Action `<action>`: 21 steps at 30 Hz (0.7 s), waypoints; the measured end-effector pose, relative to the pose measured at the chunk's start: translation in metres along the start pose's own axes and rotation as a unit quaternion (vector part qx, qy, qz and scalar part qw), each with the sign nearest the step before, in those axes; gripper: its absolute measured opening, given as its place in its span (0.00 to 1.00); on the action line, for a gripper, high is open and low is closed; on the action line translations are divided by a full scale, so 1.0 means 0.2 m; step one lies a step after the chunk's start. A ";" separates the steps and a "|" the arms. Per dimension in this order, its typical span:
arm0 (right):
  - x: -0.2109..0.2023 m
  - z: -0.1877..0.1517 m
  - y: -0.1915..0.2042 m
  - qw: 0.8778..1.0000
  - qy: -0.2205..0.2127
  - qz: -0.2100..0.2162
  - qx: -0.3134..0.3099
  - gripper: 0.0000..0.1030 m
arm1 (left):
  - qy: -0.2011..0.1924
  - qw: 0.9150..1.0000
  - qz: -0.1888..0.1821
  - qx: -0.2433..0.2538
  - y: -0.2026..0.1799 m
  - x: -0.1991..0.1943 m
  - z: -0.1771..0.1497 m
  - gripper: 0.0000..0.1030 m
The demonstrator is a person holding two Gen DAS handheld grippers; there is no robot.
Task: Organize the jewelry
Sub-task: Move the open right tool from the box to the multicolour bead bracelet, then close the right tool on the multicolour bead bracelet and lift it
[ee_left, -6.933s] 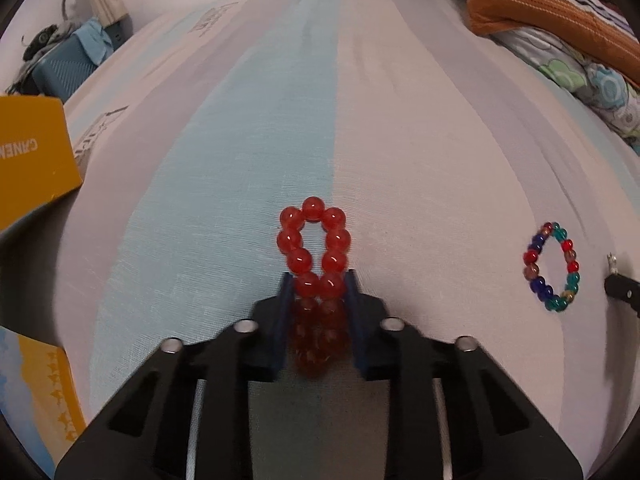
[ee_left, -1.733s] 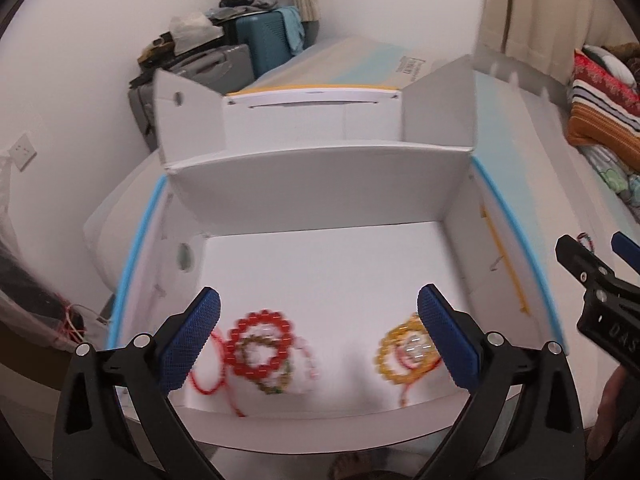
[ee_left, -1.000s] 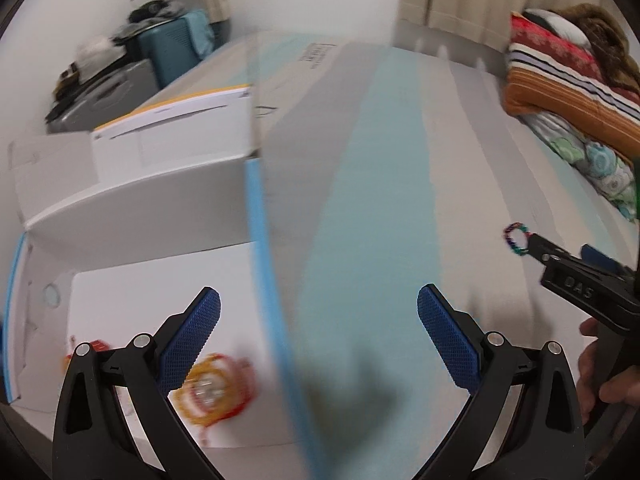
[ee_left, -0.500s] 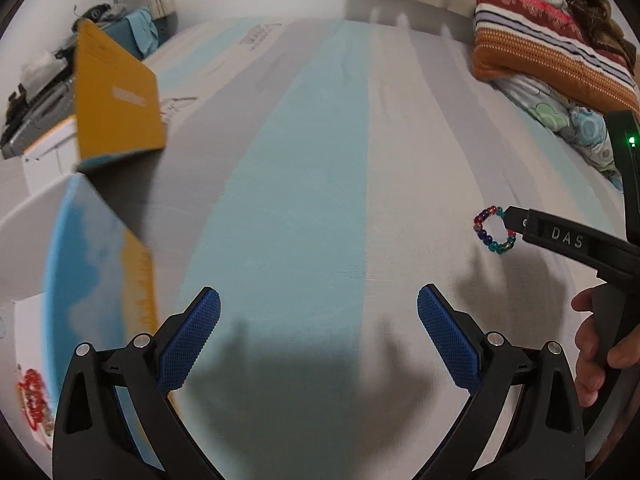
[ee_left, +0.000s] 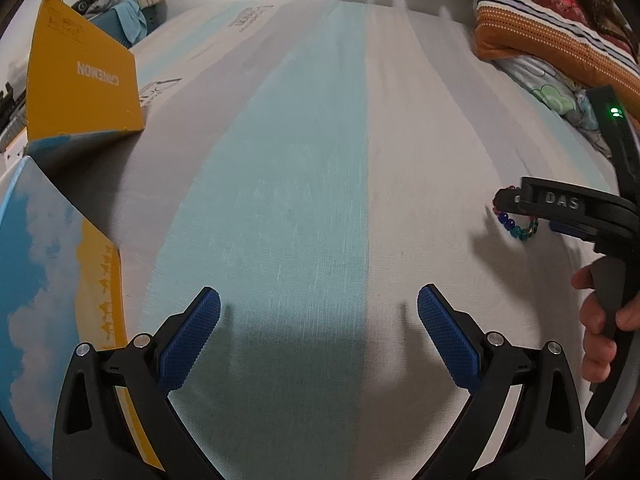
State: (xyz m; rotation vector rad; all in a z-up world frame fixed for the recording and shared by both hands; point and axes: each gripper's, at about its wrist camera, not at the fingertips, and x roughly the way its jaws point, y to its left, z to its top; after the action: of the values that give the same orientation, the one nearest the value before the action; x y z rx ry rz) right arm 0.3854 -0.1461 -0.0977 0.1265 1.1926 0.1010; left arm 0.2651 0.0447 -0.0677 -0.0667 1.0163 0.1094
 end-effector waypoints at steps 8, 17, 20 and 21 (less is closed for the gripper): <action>0.02 0.01 0.00 0.999 -0.002 -0.029 -0.013 0.44 | 0.010 1.000 0.002 -0.004 0.02 0.04 -0.02 0.94; -0.02 0.02 -0.03 1.000 -0.003 -0.013 -0.004 0.09 | 0.014 1.000 -0.004 -0.003 0.00 0.03 -0.04 0.94; -0.04 0.02 -0.05 1.000 -0.009 -0.006 0.002 0.09 | 0.013 1.000 -0.005 -0.002 -0.01 0.01 -0.04 0.94; -0.06 0.02 -0.05 1.000 -0.012 -0.003 0.003 0.09 | 0.012 1.000 -0.007 -0.003 -0.01 0.00 -0.04 0.94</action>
State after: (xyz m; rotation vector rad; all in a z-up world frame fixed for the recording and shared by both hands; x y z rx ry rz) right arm 0.3845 -0.1579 -0.0872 0.1296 1.1693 0.0902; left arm 0.2585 0.0427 -0.0725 -0.0810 1.0398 0.0998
